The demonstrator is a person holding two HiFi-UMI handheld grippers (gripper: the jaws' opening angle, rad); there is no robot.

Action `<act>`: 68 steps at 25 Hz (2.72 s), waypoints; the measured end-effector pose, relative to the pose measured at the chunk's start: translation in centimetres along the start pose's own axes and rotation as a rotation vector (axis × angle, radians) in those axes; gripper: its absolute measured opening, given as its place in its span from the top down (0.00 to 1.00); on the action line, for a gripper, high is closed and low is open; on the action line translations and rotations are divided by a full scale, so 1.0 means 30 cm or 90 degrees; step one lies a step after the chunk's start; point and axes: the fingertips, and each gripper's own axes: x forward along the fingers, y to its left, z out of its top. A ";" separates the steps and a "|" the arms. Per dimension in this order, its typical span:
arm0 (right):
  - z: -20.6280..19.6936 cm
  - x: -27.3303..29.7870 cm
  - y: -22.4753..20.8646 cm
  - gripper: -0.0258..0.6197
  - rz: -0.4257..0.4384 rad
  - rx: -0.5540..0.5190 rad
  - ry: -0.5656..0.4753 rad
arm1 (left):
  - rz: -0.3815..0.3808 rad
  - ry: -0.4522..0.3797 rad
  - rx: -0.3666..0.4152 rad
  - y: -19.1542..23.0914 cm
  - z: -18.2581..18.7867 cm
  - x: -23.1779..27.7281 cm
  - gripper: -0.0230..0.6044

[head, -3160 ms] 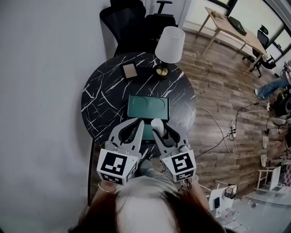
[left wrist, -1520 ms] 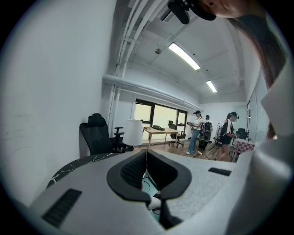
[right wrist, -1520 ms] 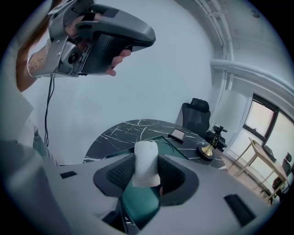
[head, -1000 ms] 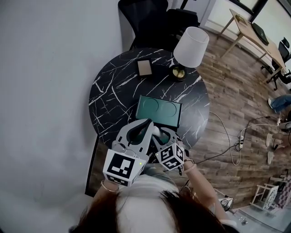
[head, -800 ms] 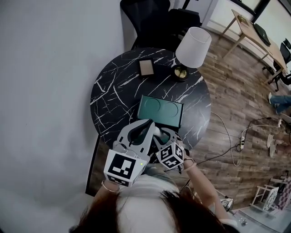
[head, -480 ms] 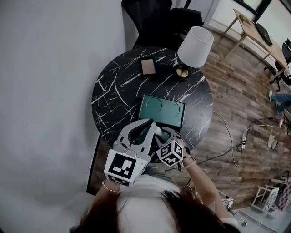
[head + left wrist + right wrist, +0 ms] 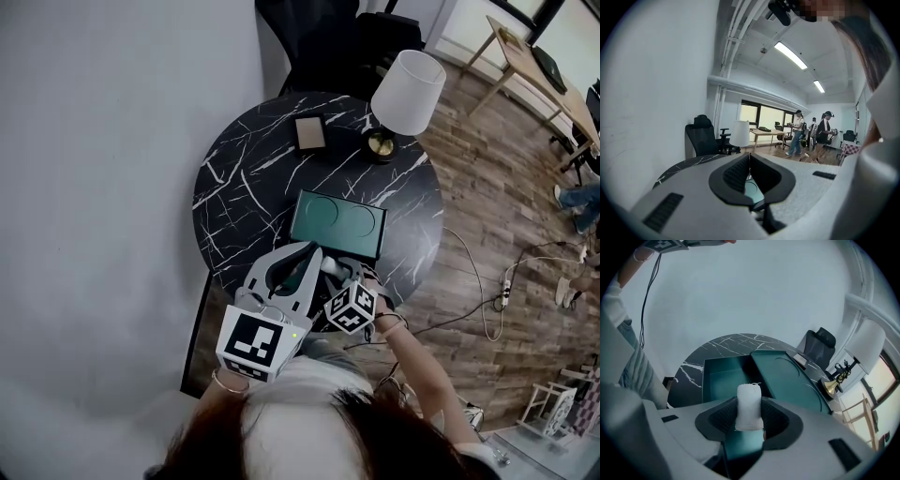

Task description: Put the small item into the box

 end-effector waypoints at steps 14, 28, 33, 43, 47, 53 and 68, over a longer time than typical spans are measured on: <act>-0.022 0.069 0.009 0.68 0.021 -0.008 0.043 | 0.018 0.016 -0.008 0.011 -0.010 -0.024 0.95; -0.038 0.086 0.014 0.68 0.023 0.003 0.065 | 0.018 0.019 0.004 0.012 -0.013 -0.048 0.95; -0.035 0.069 0.013 0.68 0.012 0.001 0.062 | 0.012 0.016 0.006 0.003 -0.009 -0.054 0.95; -0.014 0.029 0.012 0.68 -0.013 0.021 0.045 | -0.001 0.009 0.007 -0.015 -0.007 -0.079 0.95; -0.006 0.004 0.012 0.68 -0.029 0.036 0.034 | -0.007 0.003 0.008 -0.026 -0.009 -0.097 0.95; -0.003 -0.030 0.014 0.68 -0.052 0.057 0.030 | -0.020 -0.004 0.012 -0.043 -0.005 -0.128 0.95; 0.049 -0.152 0.016 0.69 -0.123 0.151 -0.022 | -0.047 -0.029 0.022 -0.057 -0.005 -0.222 0.95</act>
